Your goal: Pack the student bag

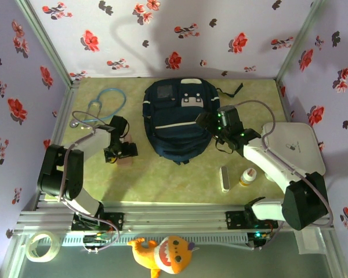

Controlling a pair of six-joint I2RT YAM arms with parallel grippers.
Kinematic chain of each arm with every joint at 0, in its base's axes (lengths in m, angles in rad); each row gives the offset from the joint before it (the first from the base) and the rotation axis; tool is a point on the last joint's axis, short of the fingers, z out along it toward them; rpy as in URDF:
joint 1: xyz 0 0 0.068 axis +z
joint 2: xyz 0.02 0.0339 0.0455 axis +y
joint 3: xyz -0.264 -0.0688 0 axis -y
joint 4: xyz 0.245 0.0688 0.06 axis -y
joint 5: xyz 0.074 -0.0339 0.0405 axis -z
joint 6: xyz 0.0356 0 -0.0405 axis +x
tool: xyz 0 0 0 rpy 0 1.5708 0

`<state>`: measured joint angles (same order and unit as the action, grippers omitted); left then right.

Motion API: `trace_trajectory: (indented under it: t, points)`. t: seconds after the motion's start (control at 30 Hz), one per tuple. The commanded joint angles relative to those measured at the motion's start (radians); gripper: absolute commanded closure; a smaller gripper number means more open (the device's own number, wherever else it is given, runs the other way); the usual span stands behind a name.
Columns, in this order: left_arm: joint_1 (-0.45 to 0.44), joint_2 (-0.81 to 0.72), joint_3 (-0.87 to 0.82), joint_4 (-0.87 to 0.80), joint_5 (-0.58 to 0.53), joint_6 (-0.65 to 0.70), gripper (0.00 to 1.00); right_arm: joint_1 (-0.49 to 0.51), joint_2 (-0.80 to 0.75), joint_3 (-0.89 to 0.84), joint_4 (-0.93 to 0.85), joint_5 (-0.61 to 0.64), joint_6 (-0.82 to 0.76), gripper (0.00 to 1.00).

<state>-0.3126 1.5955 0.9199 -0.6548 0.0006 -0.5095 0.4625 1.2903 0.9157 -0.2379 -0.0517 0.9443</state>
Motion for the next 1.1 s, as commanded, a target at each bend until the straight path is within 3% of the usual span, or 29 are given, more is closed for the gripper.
trace_trajectory:
  t: [0.0,0.4,0.63,0.9,1.07]
  points:
    - [-0.01,0.009,-0.019,0.007,-0.022,-0.024,0.13,-0.004,0.005,0.037,-0.015,0.024,-0.049,0.11]
    - [-0.016,0.031,-0.026,0.016,-0.028,-0.017,0.28,-0.004,0.099,0.217,-0.201,0.131,-0.357,0.11]
    - [-0.017,0.051,-0.021,0.012,-0.04,0.003,0.25,-0.004,0.155,0.288,-0.245,0.158,-0.483,0.11]
    - [-0.02,0.063,-0.006,-0.008,-0.057,0.014,0.23,-0.004,0.258,0.407,-0.324,0.125,-0.701,0.11]
    - [-0.021,0.064,-0.004,-0.015,-0.074,-0.001,0.31,0.01,0.314,0.473,-0.394,0.05,-0.939,0.2]
